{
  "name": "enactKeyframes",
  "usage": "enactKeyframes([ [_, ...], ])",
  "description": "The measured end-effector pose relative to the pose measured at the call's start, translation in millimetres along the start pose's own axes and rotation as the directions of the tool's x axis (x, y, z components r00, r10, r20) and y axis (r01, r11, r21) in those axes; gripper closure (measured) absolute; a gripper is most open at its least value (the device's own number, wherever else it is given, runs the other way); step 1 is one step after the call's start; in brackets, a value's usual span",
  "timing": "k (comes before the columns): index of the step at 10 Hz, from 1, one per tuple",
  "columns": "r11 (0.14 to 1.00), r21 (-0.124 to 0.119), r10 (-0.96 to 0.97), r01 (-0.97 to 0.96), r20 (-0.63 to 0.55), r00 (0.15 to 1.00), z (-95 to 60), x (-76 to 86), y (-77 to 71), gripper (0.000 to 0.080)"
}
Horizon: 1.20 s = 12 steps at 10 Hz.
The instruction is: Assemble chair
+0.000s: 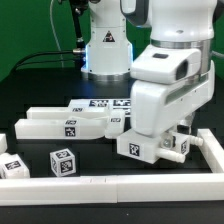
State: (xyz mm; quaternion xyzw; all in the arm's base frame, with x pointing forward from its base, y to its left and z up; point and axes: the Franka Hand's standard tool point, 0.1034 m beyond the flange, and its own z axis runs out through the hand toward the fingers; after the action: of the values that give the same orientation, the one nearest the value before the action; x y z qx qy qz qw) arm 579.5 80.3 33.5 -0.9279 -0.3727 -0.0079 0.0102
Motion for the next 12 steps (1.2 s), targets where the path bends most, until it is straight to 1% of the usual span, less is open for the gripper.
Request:
enactKeyframes([
  [1, 0.986, 0.031, 0.164, -0.164, -0.009, 0.986, 1.4, -4.1, 3.0, 0.0430],
  [3, 0.972, 0.034, 0.232, -0.231, -0.007, 0.973, 1.8, -1.6, -0.5, 0.0430],
  [5, 0.932, 0.047, 0.360, -0.359, -0.005, 0.933, 2.1, -0.9, -1.8, 0.0430],
  [6, 0.838, 0.085, 0.541, -0.539, 0.002, 0.841, 2.1, -1.3, -1.7, 0.0430],
  [7, 0.791, 0.101, 0.606, -0.603, -0.002, 0.795, 4.1, -3.3, -2.1, 0.0430],
  [8, 0.745, 0.114, 0.664, -0.658, -0.035, 0.746, 7.9, -9.3, -1.4, 0.0430],
  [9, 0.726, 0.113, 0.685, -0.678, -0.036, 0.727, 7.8, -15.4, -6.7, 0.0430],
  [10, 0.730, 0.112, 0.681, -0.674, -0.036, 0.731, 7.5, -16.8, -10.5, 0.0430],
  [11, 0.733, 0.111, 0.678, -0.671, -0.037, 0.734, 7.8, -18.7, -12.7, 0.0430],
  [12, 0.736, 0.108, 0.676, -0.669, -0.047, 0.736, 7.7, -21.9, -11.3, 0.0430],
])
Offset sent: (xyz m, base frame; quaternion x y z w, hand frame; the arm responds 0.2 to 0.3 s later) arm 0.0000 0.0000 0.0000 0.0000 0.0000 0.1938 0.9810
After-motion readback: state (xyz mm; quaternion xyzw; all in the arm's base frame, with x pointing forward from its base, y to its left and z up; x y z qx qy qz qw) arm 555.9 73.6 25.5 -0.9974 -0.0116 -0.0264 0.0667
